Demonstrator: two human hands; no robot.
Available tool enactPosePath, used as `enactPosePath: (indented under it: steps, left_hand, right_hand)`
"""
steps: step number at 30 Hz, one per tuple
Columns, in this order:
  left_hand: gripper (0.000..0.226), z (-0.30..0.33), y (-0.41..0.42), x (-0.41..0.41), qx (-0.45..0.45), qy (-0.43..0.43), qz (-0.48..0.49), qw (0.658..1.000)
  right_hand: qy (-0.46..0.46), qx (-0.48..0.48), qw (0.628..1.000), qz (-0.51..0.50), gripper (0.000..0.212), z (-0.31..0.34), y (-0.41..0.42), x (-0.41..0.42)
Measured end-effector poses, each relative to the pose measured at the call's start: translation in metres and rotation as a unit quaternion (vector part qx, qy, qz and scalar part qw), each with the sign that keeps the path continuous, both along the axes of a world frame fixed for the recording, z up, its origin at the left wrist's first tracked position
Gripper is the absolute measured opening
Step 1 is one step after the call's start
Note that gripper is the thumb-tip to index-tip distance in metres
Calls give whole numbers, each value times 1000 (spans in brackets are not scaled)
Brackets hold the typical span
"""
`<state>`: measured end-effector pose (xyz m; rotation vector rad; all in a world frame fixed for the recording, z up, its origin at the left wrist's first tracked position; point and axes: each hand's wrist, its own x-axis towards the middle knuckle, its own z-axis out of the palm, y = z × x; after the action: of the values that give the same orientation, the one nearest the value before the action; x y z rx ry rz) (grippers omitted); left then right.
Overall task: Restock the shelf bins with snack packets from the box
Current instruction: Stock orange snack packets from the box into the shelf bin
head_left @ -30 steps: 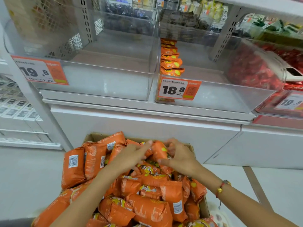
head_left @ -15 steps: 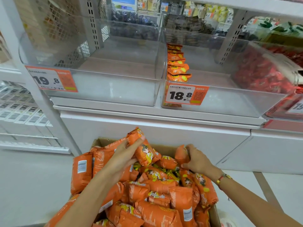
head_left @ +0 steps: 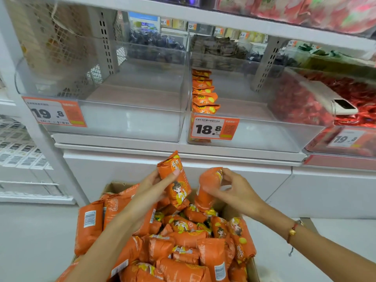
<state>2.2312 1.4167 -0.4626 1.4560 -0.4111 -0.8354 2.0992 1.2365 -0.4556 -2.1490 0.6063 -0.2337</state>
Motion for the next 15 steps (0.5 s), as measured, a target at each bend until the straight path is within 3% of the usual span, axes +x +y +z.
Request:
enactPosePath:
  steps: [2, 5, 7, 12, 15]
  left_hand:
    - [43, 11, -4, -6, -22, -6, 0, 1000]
    - [46, 33, -13, -16, -52, -28, -16, 998]
    - [46, 50, -20, -23, -82, -48, -3, 995]
    - [29, 98, -37, -17, -176, -111, 58, 976]
    - [15, 129, -46, 12, -209, -135, 92, 964]
  right_hand:
    - [-52, 96, 994, -25, 40, 32, 8, -2]
    - [-108, 143, 982, -56, 56, 66, 16, -4]
    - [-125, 173, 976, -49, 51, 81, 23, 0]
    - [-157, 120, 979, -59, 43, 121, 20, 19]
    - [-134, 125, 980, -73, 61, 154, -8, 32]
